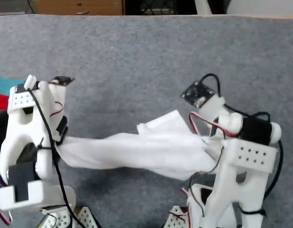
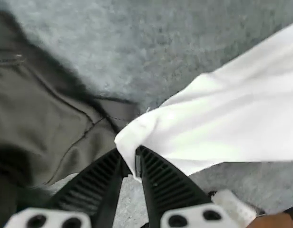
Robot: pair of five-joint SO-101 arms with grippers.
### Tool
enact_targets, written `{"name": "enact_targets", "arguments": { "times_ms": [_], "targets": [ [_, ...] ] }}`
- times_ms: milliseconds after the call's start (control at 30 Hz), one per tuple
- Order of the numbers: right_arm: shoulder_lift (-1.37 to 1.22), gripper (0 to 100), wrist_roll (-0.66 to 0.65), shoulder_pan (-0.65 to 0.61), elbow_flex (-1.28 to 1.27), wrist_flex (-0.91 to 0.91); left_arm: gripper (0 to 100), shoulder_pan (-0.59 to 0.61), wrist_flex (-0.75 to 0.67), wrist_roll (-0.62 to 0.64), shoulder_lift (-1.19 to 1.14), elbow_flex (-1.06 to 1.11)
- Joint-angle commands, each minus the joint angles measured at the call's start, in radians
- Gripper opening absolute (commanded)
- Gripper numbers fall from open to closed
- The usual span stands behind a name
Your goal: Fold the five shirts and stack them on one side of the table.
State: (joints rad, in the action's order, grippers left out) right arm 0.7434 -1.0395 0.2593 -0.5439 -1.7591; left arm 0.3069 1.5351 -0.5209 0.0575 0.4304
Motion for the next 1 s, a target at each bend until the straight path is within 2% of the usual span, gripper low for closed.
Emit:
{"name": "enact_targets", "arguments": {
  "times_ms": [0, 133, 267, 400, 500, 700, 867, 967],
  "targets": [
    [-0.021, 1.4, -0.167, 0.012, -0.068, -0.009, 3, 0.008, 0.044, -0.089, -0.038, -0.01],
    [-0.033, 2.5, -0.324, 0.012, -0.182, -0.009, 3, 0.008, 0.052, -0.164, -0.06, 0.001],
    [-0.039, 14.8, -0.397, 0.012, -0.26, -0.009, 3, 0.008, 0.052, -0.18, -0.058, 0.001],
    [-0.036, 21.6, -0.404, 0.012, -0.257, -0.008, 3, 0.008, 0.051, -0.18, -0.066, 0.001],
    [-0.036, 21.5, -0.404, 0.021, -0.217, -0.008, 3, 0.01, 0.048, -0.175, -0.064, 0.001],
    [-0.042, 21.5, -0.404, 0.118, -0.027, -0.005, 3, 0.01, 0.046, -0.172, -0.058, 0.001],
    [-0.044, 21.5, -0.396, 0.127, 0.088, -0.005, 3, 0.01, 0.046, -0.172, -0.058, 0.001],
    [-0.047, 21.5, -0.344, 0.124, 0.13, 0.002, 3, 0.01, 0.044, -0.17, -0.058, -0.002]
  ]
}}
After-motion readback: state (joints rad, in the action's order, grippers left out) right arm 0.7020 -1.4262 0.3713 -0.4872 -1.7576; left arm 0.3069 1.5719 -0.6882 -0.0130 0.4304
